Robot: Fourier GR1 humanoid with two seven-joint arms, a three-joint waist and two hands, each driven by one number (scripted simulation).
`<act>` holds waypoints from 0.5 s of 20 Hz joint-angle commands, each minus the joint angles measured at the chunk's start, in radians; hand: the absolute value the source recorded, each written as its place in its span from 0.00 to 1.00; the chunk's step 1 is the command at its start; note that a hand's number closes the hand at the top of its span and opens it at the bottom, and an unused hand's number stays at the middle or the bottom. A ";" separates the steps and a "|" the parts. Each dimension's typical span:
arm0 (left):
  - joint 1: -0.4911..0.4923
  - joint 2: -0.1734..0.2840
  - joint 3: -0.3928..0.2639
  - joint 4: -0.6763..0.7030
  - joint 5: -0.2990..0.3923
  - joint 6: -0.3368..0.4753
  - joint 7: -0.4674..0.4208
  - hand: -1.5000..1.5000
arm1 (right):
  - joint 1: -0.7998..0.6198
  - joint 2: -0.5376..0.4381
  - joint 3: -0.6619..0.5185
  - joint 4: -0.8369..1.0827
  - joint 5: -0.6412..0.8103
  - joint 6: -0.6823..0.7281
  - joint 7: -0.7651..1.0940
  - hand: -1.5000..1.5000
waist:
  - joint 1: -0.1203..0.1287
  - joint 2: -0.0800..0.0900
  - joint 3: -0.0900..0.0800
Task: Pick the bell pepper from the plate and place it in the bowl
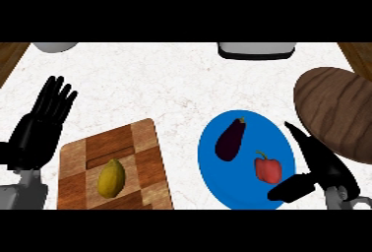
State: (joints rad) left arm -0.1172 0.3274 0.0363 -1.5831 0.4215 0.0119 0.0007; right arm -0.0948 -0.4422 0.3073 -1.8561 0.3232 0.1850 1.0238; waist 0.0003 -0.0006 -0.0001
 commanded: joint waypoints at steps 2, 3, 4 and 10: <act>-0.015 -0.028 0.008 -0.029 -0.026 0.012 0.037 0.50 | -0.031 0.060 -0.008 0.085 0.043 0.045 0.030 0.00 | 0.001 0.001 0.000; -0.013 -0.031 0.011 -0.013 -0.036 0.012 0.034 0.50 | -0.039 0.034 -0.049 0.067 0.007 0.091 0.042 0.00 | 0.000 0.000 0.000; -0.024 -0.026 0.017 0.020 -0.032 -0.015 0.019 0.50 | -0.041 0.073 -0.004 0.124 0.054 0.051 0.021 0.00 | 0.001 0.001 0.000; 0.084 -0.029 0.051 -0.055 -0.029 -0.065 0.005 0.50 | -0.063 0.104 -0.034 0.228 0.082 0.076 -0.047 0.00 | 0.006 0.000 0.000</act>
State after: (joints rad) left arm -0.0939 0.3026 0.0742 -1.6075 0.4000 -0.0229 0.0267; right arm -0.1291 -0.3634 0.2811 -1.7125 0.3796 0.2288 0.9805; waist 0.0026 -0.0002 -0.0001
